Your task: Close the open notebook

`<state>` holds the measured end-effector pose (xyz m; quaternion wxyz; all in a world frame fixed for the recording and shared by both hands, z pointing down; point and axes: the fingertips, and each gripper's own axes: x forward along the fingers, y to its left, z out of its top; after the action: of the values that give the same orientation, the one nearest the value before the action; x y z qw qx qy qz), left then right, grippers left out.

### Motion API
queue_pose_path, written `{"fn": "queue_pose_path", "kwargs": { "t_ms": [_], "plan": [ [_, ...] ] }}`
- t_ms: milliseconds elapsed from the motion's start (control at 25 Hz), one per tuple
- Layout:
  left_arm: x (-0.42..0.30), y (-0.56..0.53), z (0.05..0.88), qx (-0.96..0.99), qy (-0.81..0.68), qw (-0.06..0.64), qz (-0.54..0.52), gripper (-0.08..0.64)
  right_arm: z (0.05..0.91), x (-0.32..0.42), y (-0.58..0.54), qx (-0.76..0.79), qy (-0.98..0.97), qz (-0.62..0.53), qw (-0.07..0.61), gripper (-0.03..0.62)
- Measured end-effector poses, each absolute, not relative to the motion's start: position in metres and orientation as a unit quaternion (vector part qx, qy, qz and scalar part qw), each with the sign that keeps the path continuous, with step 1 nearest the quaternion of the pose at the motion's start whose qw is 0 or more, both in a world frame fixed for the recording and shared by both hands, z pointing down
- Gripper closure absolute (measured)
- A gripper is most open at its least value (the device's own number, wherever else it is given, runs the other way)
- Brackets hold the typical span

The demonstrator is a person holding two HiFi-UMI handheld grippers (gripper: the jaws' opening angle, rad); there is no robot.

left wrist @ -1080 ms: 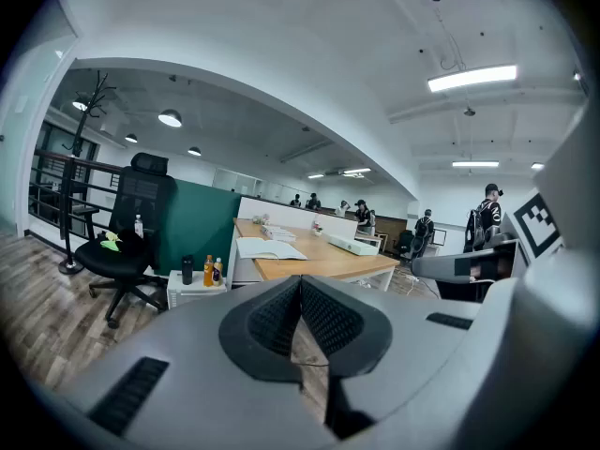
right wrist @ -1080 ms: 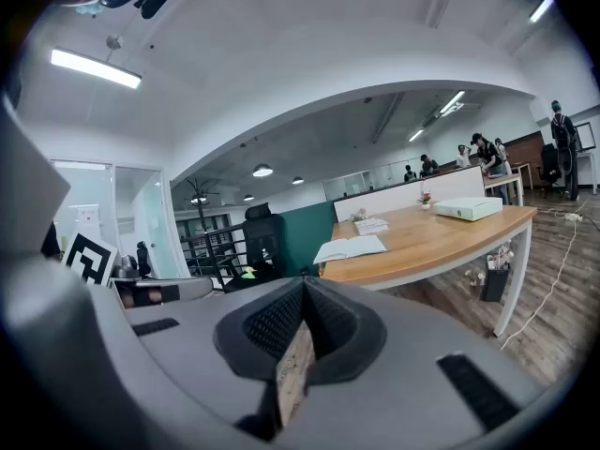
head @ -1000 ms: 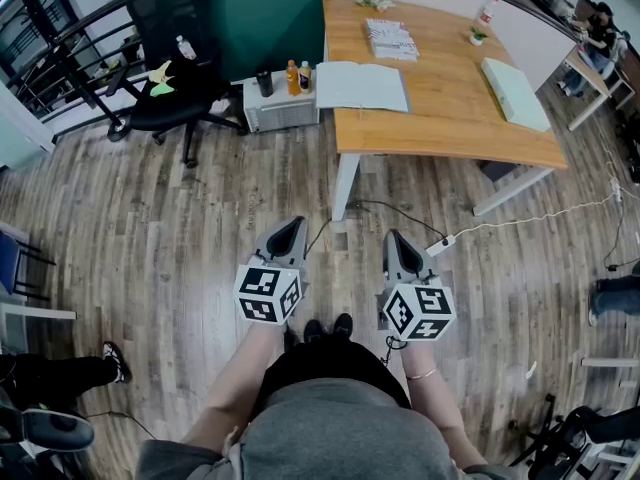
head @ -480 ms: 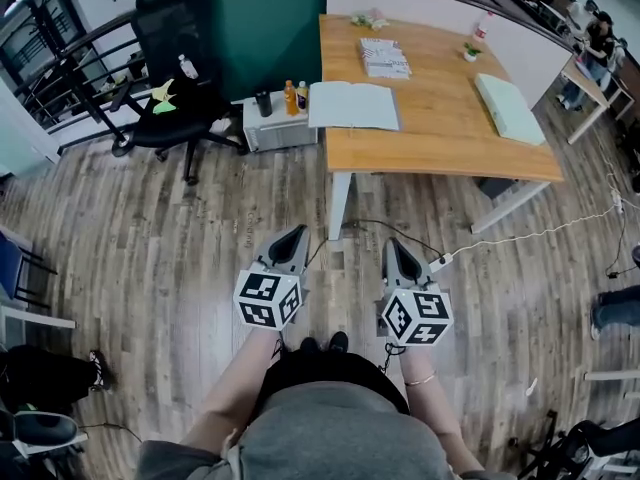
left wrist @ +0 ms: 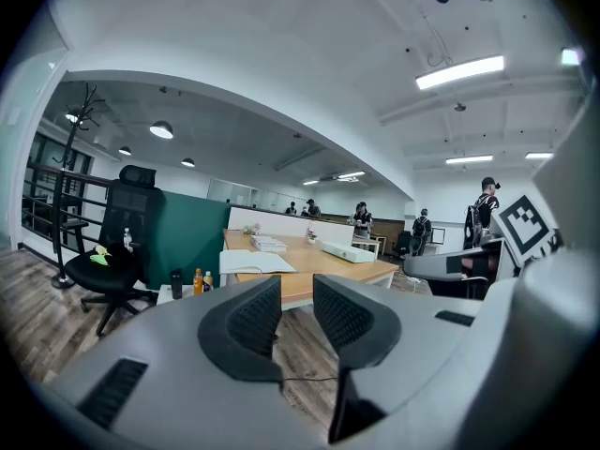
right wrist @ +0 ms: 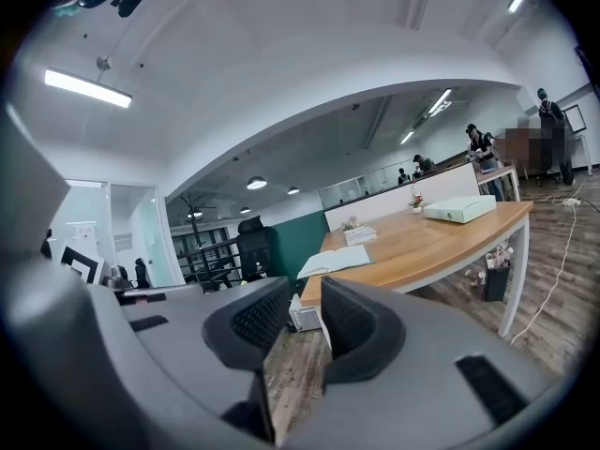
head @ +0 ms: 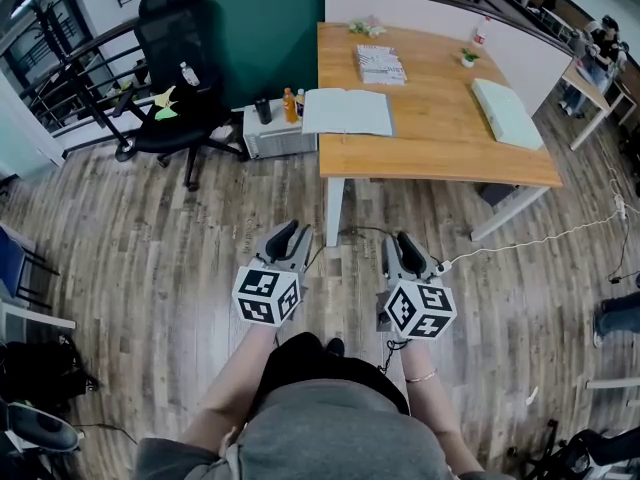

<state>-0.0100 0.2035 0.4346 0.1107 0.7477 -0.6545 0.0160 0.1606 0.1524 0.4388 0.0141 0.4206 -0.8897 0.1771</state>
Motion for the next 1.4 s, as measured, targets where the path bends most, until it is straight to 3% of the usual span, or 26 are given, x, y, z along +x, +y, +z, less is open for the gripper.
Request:
{"fn": "queue_pose_path", "kwargs": {
  "t_ms": [600, 960, 1400],
  "plan": [
    [-0.015, 0.161, 0.442, 0.751, -0.652, 0.098, 0.034, 0.327, 0.447, 0.143, 0.118, 0.387, -0.900, 0.201, 0.010, 0.445],
    [-0.056, 0.078, 0.450, 0.756, -0.645, 0.101, 0.045, 0.327, 0.445, 0.111, 0.040, 0.401, -0.894, 0.201, 0.010, 0.373],
    [-0.135, -0.025, 0.449, 0.748, -0.650, 0.125, 0.036, 0.327, 0.440, 0.052, -0.062, 0.424, -0.884, 0.196, 0.024, 0.370]
  ]
}}
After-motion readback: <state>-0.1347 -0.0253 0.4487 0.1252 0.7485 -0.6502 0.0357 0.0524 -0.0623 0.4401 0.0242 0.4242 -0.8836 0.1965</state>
